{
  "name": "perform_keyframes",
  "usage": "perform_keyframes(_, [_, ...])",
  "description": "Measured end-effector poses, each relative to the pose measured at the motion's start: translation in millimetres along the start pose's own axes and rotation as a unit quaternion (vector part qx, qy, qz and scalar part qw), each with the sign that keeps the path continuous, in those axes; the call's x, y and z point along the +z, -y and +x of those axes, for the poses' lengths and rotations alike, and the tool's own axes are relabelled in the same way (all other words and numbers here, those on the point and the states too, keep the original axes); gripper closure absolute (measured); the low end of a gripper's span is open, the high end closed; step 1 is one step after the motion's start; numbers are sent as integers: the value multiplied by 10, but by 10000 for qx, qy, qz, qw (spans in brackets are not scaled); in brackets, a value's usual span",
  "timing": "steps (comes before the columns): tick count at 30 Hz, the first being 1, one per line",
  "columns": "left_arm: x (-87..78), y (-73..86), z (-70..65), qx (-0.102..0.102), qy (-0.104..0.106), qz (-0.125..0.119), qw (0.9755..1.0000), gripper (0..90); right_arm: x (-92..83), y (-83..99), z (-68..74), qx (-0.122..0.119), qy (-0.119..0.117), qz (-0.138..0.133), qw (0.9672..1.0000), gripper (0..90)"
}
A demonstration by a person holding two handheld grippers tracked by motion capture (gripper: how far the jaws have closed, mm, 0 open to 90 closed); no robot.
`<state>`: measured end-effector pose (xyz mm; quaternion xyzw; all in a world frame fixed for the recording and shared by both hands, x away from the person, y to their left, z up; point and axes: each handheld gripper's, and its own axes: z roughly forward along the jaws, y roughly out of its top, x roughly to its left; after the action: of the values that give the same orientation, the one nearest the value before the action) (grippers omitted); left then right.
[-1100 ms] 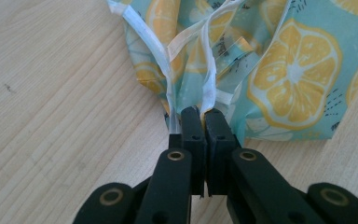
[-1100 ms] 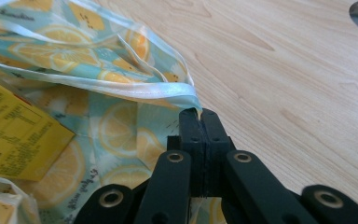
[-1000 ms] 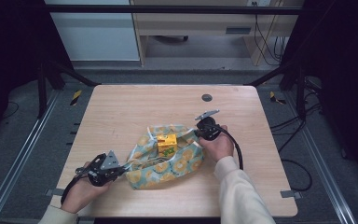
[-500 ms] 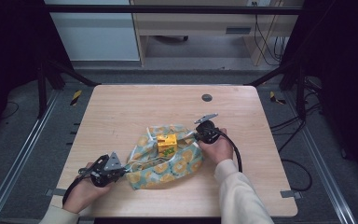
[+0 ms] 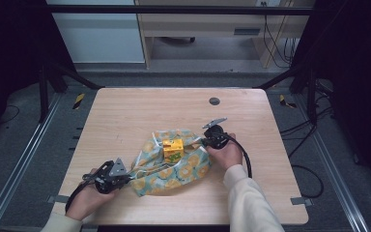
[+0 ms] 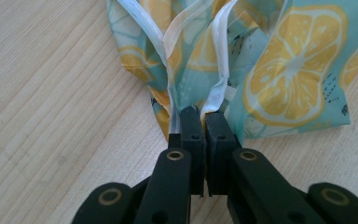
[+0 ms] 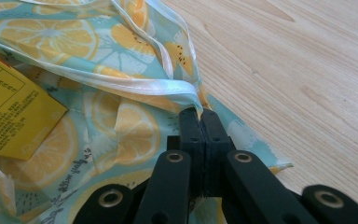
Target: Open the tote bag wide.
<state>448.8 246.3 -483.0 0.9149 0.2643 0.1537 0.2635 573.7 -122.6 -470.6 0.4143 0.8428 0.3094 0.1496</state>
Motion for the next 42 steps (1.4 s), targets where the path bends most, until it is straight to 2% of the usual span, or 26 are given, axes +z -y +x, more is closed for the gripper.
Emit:
perform_keyframes(6, [-9,-1,4,-23,-19,-39,10000,877,-60,0,-12,35,-14,-39,10000,871])
perform_keyframes(9, [-22,-3,6,-52,-45,-82,9999,859,-128,-13,-7,60,23,-179,9998,848])
perform_keyframes(11, [-42,0,19,-74,-79,-147,9998,810,-255,-37,8,16,80,-372,9993,770])
perform_keyframes(12, [-55,1,26,-92,-112,-181,9997,810,-255,-37,8,16,80,-372,9993,770])
perform_keyframes(13, [-83,3,41,-164,-202,-269,9993,764,-292,-41,16,11,97,-421,9991,738])
perform_keyframes(14, [-109,7,53,-222,-254,-357,9988,682,-416,-42,37,0,122,-567,9983,656])
perform_keyframes(15, [-135,10,64,-258,-300,-444,9982,682,-416,-42,37,0,122,-567,9983,656])
perform_keyframes(16, [-182,6,76,-414,-382,-671,9962,601,-530,-35,58,4,160,-702,9974,576])
perform_keyframes(17, [-182,6,76,-414,-382,-671,9962,566,-589,-31,68,-8,186,-753,9970,540])
perform_keyframes(19, [-227,-10,84,-469,-417,-817,9947,512,-716,-22,80,3,211,-912,9956,469])
perform_keyframes(20, [-250,-20,84,-481,-437,-876,9940,512,-716,-22,80,3,211,-912,9956,469])
perform_keyframes(21, [-273,-32,81,-488,-451,-925,9935,475,-838,1,98,29,151,-1057,9943,417])
perform_keyframes(22, [-300,-46,79,-489,-461,-959,9931,475,-838,1,98,29,151,-1057,9943,417])
perform_keyframes(23, [-333,-62,76,-492,-492,-1007,9925,449,-953,57,139,-1,94,-1141,9934,399])
perform_keyframes(24, [-389,-97,69,-499,-508,-1109,9913,438,-987,89,164,-27,73,-1174,9931,398])
perform_keyframes(25, [-389,-97,69,-499,-508,-1109,9913,430,-987,89,164,-27,73,-1174,9931,398])
perform_keyframes(26, [-417,-159,73,-517,-505,-1179,9904,420,-1054,190,239,-76,11,-1248,9922,398])
perform_keyframes(27, [-417,-159,73,-517,-505,-1179,9904,413,-1054,190,239,-76,11,-1248,9922,398])
perform_keyframes(28, [-409,-223,82,-459,-544,-1094,9915,411,-1071,278,311,-163,-77,-1269,9917,395])
perform_keyframes(32, [-430,-325,91,-374,-578,-1077,9918,401,-1059,398,429,-234,-112,-1232,9920,384])
perform_keyframes(34, [-466,-416,123,-334,-665,-1125,9909,401,-1045,422,446,-230,-157,-1237,9919,384])
perform_keyframes(36, [-465,-500,179,-386,-681,-1183,9899,402,-962,473,517,-261,-268,-1143,9927,377])
perform_keyframes(38, [-375,-597,259,-448,-548,-1089,9915,402,-899,487,550,-261,-316,-1068,9934,368])
perform_keyframes(39, [-375,-597,259,-448,-548,-1089,9915,402,-899,487,550,-261,-316,-1068,9934,368])
perform_keyframes(40, [-266,-664,295,-415,-479,-934,9936,401,-839,498,558,-283,-298,-1000,9941,366])
perform_keyframes(42, [-216,-689,306,-414,-412,-860,9946,387,-794,510,555,-228,-301,-899,9952,394])
